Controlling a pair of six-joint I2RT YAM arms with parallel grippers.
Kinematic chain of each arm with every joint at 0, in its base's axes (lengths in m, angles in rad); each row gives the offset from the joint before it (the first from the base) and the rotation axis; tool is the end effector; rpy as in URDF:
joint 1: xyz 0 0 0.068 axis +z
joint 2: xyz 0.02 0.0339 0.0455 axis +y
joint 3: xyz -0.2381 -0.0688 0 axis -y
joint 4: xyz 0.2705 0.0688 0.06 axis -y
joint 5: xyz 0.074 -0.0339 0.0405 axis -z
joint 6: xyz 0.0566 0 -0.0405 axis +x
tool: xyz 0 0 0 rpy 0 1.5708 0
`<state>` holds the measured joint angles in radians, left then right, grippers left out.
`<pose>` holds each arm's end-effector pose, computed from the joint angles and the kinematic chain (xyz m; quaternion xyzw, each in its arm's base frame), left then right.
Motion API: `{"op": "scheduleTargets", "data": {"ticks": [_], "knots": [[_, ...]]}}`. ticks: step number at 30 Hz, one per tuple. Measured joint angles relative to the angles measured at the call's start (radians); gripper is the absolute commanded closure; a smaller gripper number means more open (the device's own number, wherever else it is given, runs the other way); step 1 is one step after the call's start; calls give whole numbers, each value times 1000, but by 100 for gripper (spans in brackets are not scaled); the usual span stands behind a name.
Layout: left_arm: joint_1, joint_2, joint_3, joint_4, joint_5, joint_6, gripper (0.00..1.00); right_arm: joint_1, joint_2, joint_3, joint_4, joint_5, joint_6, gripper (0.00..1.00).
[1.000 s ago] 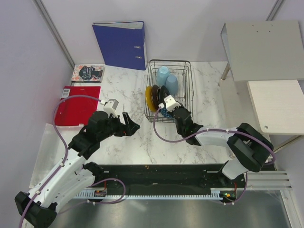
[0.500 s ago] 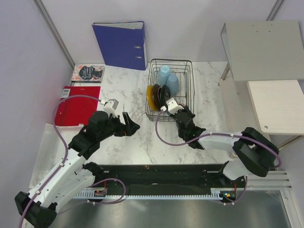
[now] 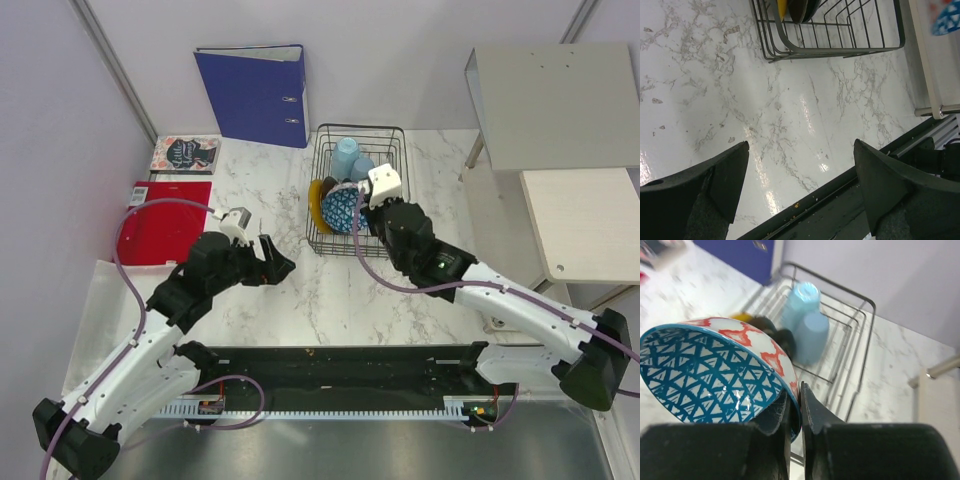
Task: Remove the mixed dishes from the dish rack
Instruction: Pick up the bowl from the dish rack.
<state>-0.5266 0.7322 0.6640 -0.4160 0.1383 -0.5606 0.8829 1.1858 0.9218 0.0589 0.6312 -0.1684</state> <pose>0.1966 -0.1233 0.2536 0.0212 0.8544 -0.3174 0.4108 0.2319 0.2295 0.2971 -0.2006 0.7362 -0.0158 0.6462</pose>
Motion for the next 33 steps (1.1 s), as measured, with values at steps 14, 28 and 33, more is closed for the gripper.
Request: {"op": "scheduleTargets", "data": {"ticks": [14,28,33], "knots": [[0,14,157,-24,-137,-9,21,-13,112,411,-477,-354,665,100],[0,-11,180,-19,-129,-3,16,-77,140,325,-531,-704,893,100],[3,34,180,-27,-132,5,16,-69,179,294,-557,-694,893,100]]}}
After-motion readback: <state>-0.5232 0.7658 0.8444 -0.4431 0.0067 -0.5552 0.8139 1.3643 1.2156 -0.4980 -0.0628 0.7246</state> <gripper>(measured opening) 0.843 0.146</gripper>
